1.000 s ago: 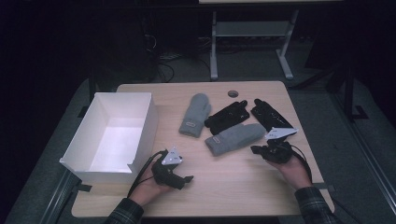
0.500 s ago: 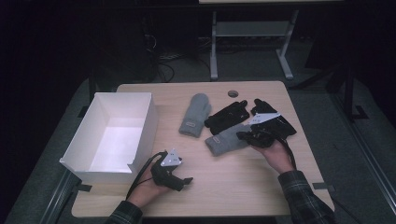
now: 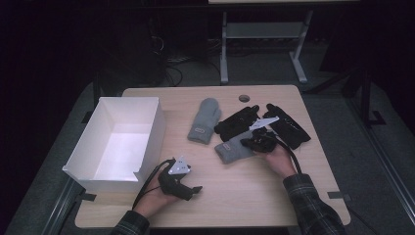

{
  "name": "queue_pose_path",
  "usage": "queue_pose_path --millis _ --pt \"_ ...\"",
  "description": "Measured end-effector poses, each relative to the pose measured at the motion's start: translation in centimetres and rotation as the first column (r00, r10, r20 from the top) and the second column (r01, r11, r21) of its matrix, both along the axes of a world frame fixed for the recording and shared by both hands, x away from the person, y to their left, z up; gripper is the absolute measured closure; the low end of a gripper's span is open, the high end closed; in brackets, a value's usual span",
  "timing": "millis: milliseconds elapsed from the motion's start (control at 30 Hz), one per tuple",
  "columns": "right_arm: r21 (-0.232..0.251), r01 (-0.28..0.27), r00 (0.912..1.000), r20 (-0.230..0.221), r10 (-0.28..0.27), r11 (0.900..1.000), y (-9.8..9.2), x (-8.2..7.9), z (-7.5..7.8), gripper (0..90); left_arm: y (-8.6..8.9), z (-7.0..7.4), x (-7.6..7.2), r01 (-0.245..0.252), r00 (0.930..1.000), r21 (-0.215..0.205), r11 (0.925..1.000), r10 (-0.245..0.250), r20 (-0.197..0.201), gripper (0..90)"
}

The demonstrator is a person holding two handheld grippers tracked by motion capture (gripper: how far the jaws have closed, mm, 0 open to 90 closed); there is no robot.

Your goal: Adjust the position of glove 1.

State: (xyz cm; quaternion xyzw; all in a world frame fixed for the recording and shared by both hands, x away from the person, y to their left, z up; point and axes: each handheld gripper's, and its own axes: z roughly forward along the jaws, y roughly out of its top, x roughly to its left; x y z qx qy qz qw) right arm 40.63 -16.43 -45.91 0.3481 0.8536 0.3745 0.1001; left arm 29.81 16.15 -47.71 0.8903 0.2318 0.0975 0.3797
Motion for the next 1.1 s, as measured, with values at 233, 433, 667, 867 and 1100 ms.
queue_pose_path --millis 233,433,667,867,1100 --pt "0.008 -0.035 0.9993 -0.011 0.035 0.999 0.2 -0.1 -0.7 90.0 0.0 0.0 0.0 0.000 1.0000 0.001 1.0000 0.000 -0.001 12.8" --pt "-0.003 -0.115 0.9934 -0.003 0.115 0.993 0.9 -1.4 -0.7 90.0 0.0 0.0 0.0 0.000 1.0000 0.001 1.0000 0.000 -0.001 12.8" --pt "-0.005 -0.171 0.9851 -0.019 0.171 0.985 1.7 -3.1 -0.6 90.0 0.0 0.0 0.0 0.000 1.0000 0.000 1.0000 0.000 -0.001 12.7" --pt "-0.018 -0.204 0.9790 -0.015 0.203 0.979 2.6 -4.3 -0.5 90.0 0.0 0.0 0.0 0.000 1.0000 0.000 1.0000 0.000 -0.001 12.7" --pt "-0.023 -0.240 0.9702 -0.038 0.239 0.971 4.0 -6.2 -0.3 90.0 0.0 0.0 0.0 0.001 1.0000 0.004 1.0000 -0.001 -0.001 12.7"
